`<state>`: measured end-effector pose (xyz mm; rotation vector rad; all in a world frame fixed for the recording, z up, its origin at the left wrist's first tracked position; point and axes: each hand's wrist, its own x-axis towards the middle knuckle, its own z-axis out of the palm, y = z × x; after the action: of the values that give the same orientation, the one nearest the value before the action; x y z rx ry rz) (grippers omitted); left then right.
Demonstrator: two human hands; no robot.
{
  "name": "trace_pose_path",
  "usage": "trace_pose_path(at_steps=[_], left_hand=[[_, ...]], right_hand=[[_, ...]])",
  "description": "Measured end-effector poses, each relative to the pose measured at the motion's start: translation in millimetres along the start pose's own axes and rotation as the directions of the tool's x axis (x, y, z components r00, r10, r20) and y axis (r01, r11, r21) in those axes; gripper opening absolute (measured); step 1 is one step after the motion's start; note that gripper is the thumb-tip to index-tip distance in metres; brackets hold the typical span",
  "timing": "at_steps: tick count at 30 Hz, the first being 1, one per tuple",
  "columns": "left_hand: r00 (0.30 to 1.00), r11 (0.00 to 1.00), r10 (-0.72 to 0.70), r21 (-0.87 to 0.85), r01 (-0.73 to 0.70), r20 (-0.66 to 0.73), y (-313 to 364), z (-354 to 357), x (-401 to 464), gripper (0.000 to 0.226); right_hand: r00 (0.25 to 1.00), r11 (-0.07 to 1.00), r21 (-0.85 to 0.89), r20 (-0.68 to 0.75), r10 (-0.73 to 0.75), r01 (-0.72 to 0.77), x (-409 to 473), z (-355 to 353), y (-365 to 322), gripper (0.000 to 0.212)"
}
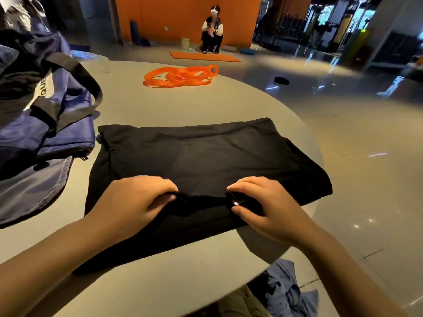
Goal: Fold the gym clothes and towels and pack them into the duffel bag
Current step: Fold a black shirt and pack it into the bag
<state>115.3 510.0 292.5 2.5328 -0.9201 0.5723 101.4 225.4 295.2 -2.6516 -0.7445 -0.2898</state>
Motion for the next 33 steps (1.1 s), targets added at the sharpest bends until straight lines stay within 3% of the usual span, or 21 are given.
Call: trace_pose_path(at_steps=[2, 5, 10, 13, 16, 18, 20, 22, 24, 27, 30, 33], left_hand=[[0.984, 0.964, -0.178, -0.2, 0.174, -0.003, -5.0, -3.0, 3.2, 0.032], [0.973, 0.927, -0.23, -0.306, 0.217, -0.008, -4.7, -5.5, 6.1, 0.029], [0.993, 0.96, -0.099, -0.27, 0.079, -0.062, 0.1, -11.8, -0.7, 0.024], [0.987, 0.985, 0.115, -0.144, -0.099, 0.108, -0.3, -16.0, -15.5, 0.027], [0.981, 0.984, 0.134, -0.135, -0.115, 0.14, 2.3, -14.7, -26.8, 0.032], [0.992, 0.98, 0.071, -0.193, -0.049, 0.107, -3.6, -15.0, -20.7, 0.035], [0.989, 0.993, -0.003, -0.113, 0.02, 0.146, -16.7, -12.0, -11.0, 0.043], [0.96, 0.997, -0.08, 0.0, 0.083, 0.269, -31.2, -4.6, -7.0, 0.049], [0.924, 0.989, -0.145, 0.065, 0.13, 0.354, -35.2, 5.1, -10.4, 0.049], [0.909, 0.986, -0.149, 0.123, 0.109, 0.389, -24.0, 13.8, -17.2, 0.053], [0.922, 0.994, -0.098, 0.09, 0.069, 0.375, -15.0, 12.7, -19.0, 0.056], [0.931, 0.992, -0.054, 0.125, 0.009, 0.362, -14.3, 10.9, -21.4, 0.057]], right_hand=[[1.0, 1.0, -0.019, -0.016, 0.022, -0.023, 6.3, 9.9, 2.7, 0.044], [0.979, 0.994, -0.104, -0.199, -0.051, 0.03, 22.8, 16.8, 6.5, 0.022], [0.89, 0.956, -0.29, -0.423, -0.171, 0.046, 23.6, 4.1, -0.5, 0.009], [0.943, 0.934, -0.328, -0.243, -0.228, 0.141, 1.2, 8.7, 4.0, 0.018], [0.989, 0.987, -0.125, -0.1, -0.11, 0.097, -20.4, 8.0, 12.2, 0.035], [0.984, 0.997, 0.066, -0.175, 0.041, -0.029, -23.6, -0.7, 17.8, 0.038], [0.925, 0.973, 0.152, -0.315, 0.213, -0.172, -18.8, -8.4, 32.6, 0.035], [0.858, 0.912, 0.116, -0.309, 0.409, -0.393, -9.8, -13.6, 60.5, 0.036], [0.802, 0.806, -0.043, -0.15, 0.579, -0.59, -7.1, -11.1, 91.7, 0.044], [0.794, 0.796, 0.003, -0.072, 0.603, -0.605, -4.1, -11.8, 119.0, 0.043], [0.779, 0.802, 0.135, -0.188, 0.598, -0.583, 4.5, -23.4, 127.2, 0.036], [0.719, 0.751, 0.042, -0.259, 0.645, -0.659, 10.6, -29.6, 134.6, 0.037]])
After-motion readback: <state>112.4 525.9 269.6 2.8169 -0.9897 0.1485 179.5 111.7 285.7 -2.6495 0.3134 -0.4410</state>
